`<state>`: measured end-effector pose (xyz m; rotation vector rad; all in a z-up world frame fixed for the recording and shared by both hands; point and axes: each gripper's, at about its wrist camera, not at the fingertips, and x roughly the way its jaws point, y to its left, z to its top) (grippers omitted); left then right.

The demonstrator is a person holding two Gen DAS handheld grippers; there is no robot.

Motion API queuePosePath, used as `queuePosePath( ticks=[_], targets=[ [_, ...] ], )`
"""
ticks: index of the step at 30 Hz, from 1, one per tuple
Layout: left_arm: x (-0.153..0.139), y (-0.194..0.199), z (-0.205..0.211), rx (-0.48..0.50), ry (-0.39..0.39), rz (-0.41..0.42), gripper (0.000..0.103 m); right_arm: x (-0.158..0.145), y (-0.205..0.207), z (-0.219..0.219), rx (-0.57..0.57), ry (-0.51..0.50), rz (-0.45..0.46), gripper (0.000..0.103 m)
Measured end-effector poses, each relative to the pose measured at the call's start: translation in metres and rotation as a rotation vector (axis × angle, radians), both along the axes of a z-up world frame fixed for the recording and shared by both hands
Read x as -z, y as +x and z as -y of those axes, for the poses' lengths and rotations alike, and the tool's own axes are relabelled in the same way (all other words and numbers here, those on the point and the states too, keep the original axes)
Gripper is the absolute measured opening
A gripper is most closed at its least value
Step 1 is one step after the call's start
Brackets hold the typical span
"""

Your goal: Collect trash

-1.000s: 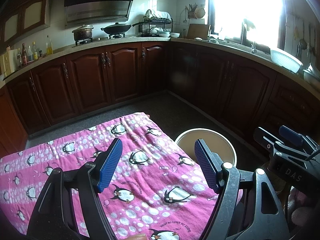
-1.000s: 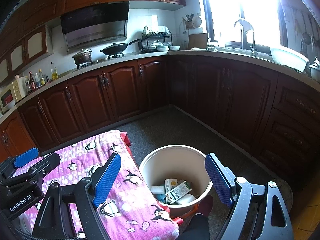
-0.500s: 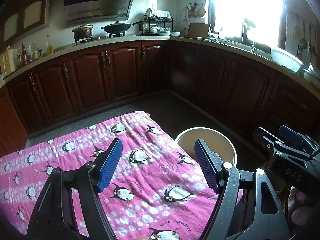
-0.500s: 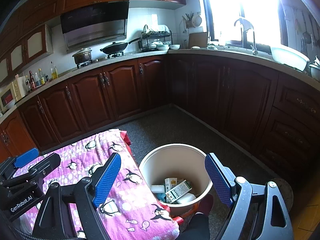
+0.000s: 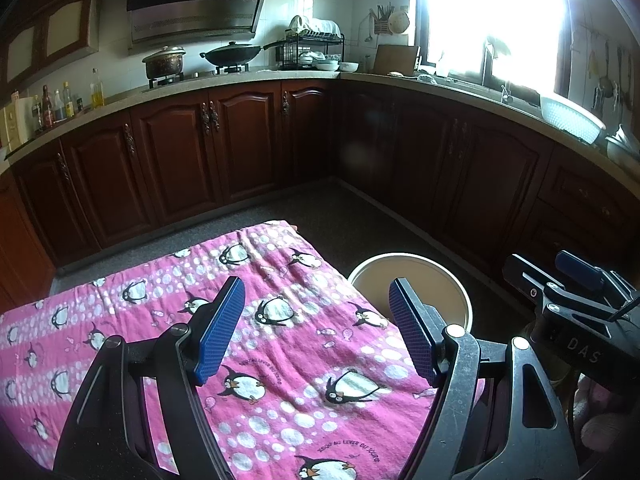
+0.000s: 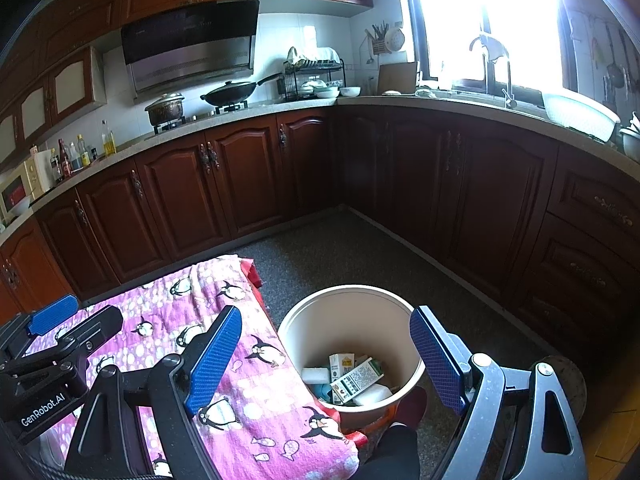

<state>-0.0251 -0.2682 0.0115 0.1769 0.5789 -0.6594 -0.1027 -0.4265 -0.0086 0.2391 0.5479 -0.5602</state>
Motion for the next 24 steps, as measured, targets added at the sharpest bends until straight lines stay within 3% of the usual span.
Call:
queuePosePath(
  ticks=[24],
  targets=[
    [0.0039,0.0052,-0.0011,0.047,-0.010,-0.003,0.073,0.0076,0.0035,0.0043,0.001,0.011,-0.016,0.084]
  ],
)
